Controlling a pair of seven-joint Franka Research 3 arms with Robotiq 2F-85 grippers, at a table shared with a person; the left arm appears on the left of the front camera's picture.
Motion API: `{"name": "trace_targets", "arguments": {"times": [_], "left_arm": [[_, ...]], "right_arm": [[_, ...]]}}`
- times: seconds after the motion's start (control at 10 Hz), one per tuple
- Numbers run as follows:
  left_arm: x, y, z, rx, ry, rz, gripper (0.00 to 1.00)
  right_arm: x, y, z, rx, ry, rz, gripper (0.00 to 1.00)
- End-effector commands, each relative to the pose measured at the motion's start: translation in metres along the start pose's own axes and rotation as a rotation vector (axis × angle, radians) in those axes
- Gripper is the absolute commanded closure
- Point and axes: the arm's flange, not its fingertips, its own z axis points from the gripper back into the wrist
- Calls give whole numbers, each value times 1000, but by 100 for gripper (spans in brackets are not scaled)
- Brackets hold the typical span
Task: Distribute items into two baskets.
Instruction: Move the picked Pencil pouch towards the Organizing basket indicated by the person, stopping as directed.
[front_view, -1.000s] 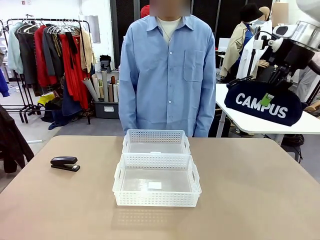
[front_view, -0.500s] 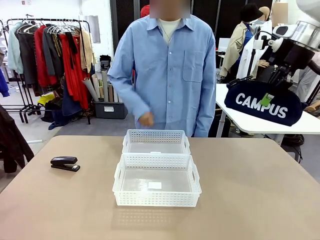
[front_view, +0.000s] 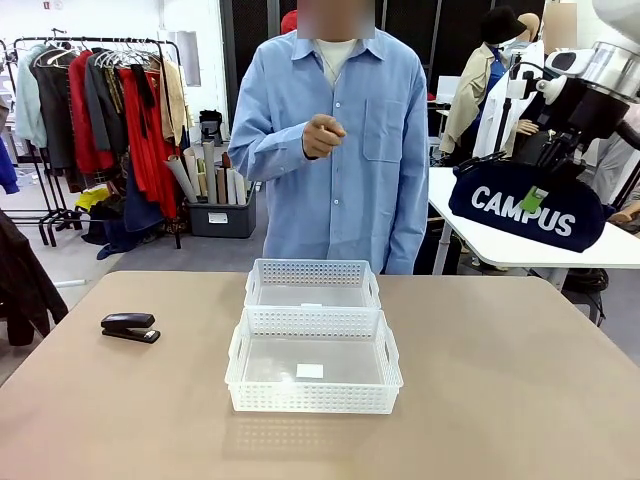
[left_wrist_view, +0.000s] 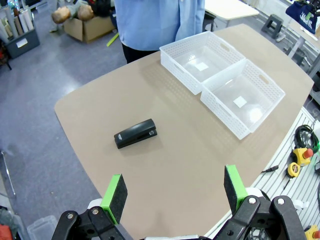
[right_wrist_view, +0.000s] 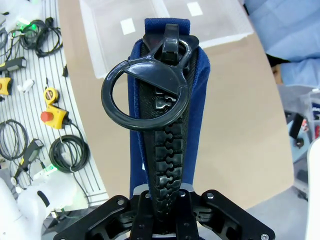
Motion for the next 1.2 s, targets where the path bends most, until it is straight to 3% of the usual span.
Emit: {"name": "trace_targets", "arguments": {"times": [0.0,1.1], "left_arm": [[-1,0,0,-11,-9,-15,0],[-1,0,0,-11,-9,-15,0]], "right_arm": [[0,0,0,-18,-12,-9,100],[0,0,0,-18,-12,-9,100]]}}
